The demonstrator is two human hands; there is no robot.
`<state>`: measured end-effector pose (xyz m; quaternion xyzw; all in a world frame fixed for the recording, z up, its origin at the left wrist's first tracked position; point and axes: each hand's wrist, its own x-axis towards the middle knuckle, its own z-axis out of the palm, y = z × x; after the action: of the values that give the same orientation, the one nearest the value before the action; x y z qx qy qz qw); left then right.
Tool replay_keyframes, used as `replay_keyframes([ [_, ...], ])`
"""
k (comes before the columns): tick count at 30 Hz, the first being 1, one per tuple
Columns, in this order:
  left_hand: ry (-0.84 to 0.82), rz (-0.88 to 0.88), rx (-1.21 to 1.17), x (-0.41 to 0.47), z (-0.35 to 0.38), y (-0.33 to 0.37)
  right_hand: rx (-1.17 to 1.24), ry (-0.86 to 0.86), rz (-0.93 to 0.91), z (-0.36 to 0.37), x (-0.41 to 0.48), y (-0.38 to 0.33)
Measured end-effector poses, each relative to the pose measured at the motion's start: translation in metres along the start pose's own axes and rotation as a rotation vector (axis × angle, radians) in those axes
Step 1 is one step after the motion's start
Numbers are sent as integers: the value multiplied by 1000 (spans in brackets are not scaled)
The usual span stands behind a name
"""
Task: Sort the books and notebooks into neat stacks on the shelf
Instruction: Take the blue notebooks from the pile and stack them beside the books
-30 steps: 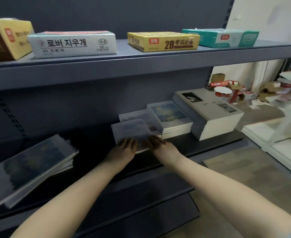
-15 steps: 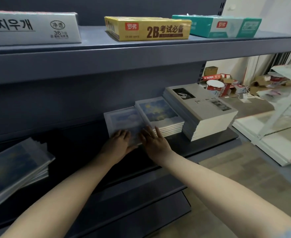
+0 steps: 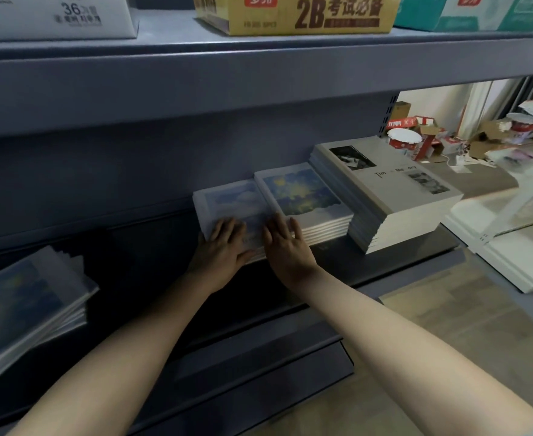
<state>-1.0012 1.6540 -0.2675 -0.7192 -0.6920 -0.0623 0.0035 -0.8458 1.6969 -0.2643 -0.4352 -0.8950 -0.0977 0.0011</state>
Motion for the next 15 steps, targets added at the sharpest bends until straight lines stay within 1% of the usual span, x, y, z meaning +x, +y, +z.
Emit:
replay_keyframes([
  [3,11,-12,12,1,6,-2,11,20,35,-2,1,-2],
  [5,13,-15,25,1,9,-3,29,-52,-5,-3,0,-1],
  [9,28,-21,29,2,10,-3,43,-18,-24,-3,-3,4],
  [15,48,-5,5,2,10,-2,87,-56,-22,-8,-5,3],
])
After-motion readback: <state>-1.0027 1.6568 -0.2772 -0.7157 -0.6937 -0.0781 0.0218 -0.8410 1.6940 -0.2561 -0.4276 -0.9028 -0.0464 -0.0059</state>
